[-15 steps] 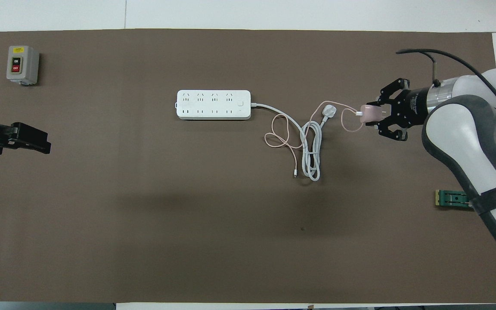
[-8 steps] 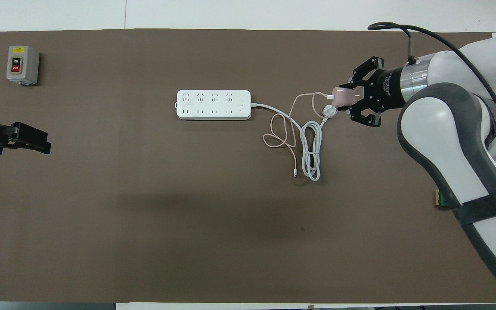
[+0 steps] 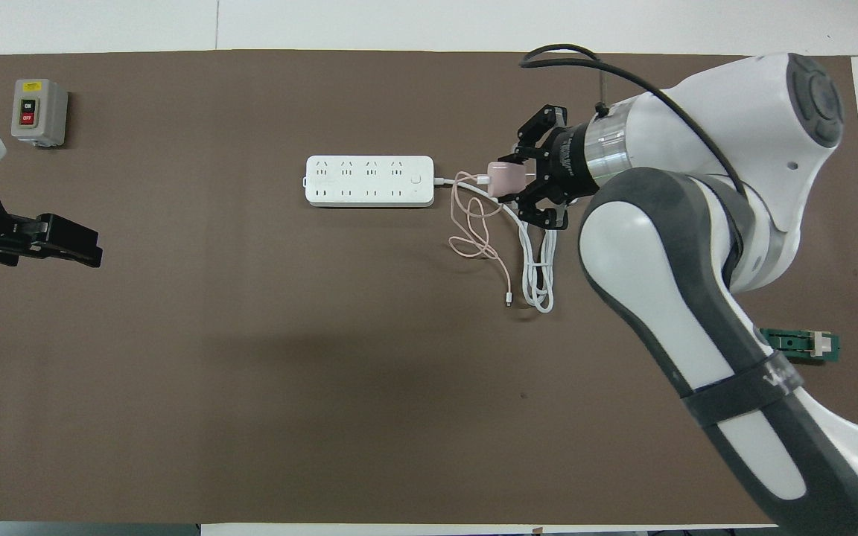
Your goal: Plug charger into power strip
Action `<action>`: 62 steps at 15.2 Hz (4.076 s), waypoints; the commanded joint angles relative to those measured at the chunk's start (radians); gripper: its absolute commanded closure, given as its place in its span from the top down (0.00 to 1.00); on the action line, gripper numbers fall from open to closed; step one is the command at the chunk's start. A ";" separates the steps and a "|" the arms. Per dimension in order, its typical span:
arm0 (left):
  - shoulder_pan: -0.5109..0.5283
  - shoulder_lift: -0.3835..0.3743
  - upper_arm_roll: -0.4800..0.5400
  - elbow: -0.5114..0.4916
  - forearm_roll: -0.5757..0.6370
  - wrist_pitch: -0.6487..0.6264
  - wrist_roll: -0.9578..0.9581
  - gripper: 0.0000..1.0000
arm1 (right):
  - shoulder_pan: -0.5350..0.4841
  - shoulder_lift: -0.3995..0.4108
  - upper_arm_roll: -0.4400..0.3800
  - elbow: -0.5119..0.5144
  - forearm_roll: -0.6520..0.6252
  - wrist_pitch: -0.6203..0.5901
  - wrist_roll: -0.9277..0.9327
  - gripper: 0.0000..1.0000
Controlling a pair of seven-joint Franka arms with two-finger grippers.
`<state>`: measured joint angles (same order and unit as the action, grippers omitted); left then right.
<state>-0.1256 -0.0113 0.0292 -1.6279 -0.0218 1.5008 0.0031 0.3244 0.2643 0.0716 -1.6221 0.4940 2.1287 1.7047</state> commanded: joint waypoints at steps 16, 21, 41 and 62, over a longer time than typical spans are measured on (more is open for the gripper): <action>0.144 0.261 0.012 -0.063 -0.960 0.159 0.279 1.00 | 0.148 0.210 -0.015 0.218 -0.253 0.022 0.286 0.00; 0.147 0.392 0.008 -0.063 -1.191 0.147 0.422 1.00 | 0.165 0.208 -0.012 0.218 -0.317 -0.001 0.380 0.00; 0.049 0.530 -0.060 -0.147 -1.624 0.019 0.621 1.00 | 0.234 0.213 -0.006 0.263 -0.328 0.023 0.521 0.00; 0.011 0.421 -0.061 -0.262 -1.632 0.134 0.873 0.95 | 0.232 0.205 -0.004 0.260 -0.322 0.099 0.490 0.00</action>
<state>-0.1128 0.4412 -0.0314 -1.8553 -1.6300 1.5985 0.8542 0.5574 0.4632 0.0652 -1.3764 0.1983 2.2104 2.1932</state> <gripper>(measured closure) 0.044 0.529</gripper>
